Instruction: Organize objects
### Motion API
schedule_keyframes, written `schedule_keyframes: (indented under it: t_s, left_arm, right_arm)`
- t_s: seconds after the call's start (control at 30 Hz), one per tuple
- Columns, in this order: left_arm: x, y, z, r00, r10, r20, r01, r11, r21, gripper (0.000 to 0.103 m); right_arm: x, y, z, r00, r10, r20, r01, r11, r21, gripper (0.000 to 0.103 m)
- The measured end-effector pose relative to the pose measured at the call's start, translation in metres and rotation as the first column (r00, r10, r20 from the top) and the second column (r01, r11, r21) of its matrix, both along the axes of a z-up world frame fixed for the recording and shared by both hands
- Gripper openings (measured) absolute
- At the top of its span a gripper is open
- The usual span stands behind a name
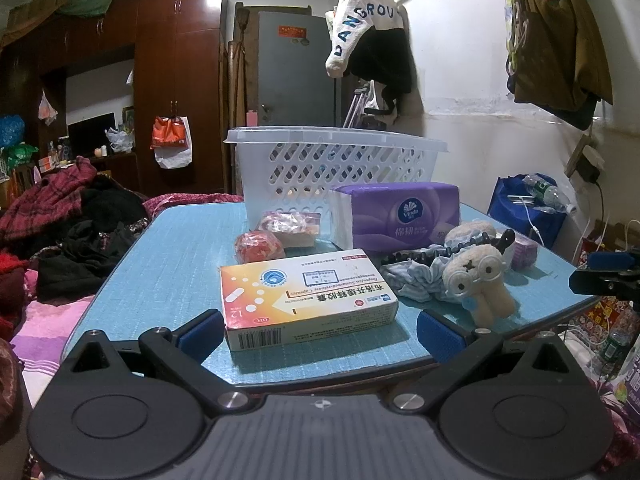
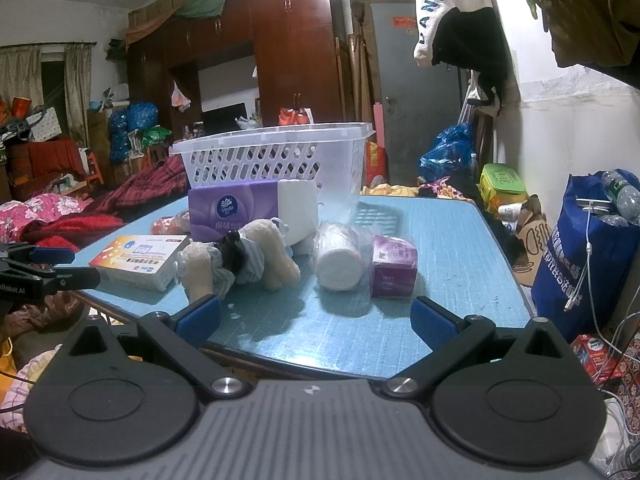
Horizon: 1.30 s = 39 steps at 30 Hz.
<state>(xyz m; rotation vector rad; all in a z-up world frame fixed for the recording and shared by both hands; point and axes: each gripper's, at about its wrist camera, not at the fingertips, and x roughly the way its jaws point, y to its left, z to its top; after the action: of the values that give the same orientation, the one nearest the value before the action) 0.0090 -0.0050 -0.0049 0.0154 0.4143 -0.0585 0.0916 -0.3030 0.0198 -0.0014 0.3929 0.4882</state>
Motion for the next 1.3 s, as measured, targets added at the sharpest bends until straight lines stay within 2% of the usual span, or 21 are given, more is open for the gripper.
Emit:
schedule_keyframes:
  t_s: [1.3]
  left_arm:
    - [-0.0011, 0.0008, -0.0009, 1.0, -0.005, -0.006, 0.005, 1.0, -0.004, 0.103]
  right_arm:
    - [0.002, -0.0025, -0.0006, 1.0, -0.011, -0.004, 0.011, 1.0, 0.013, 0.103]
